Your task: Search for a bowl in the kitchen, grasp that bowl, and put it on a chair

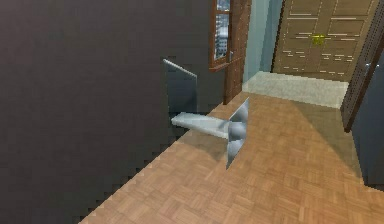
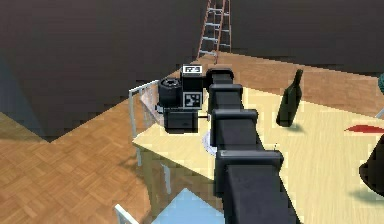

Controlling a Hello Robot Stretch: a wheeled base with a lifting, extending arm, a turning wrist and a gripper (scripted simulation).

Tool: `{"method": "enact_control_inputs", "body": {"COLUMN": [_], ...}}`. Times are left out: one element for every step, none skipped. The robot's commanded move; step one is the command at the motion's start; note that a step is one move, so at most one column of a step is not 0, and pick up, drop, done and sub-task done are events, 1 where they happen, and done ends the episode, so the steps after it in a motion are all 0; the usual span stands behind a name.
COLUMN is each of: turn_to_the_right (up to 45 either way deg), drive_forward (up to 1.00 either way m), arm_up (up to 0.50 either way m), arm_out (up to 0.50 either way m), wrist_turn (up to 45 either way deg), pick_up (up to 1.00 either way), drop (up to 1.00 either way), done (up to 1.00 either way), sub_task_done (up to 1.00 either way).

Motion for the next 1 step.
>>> {"method": "enact_control_inputs", "body": {"turn_to_the_right": [0.0], "drive_forward": [0.00], "arm_up": [0.00], "arm_out": [0.00], "wrist_turn": [0.0], "pick_up": [0.00], "drop": [1.00], "done": [0.00], "sub_task_done": [0.00]}}
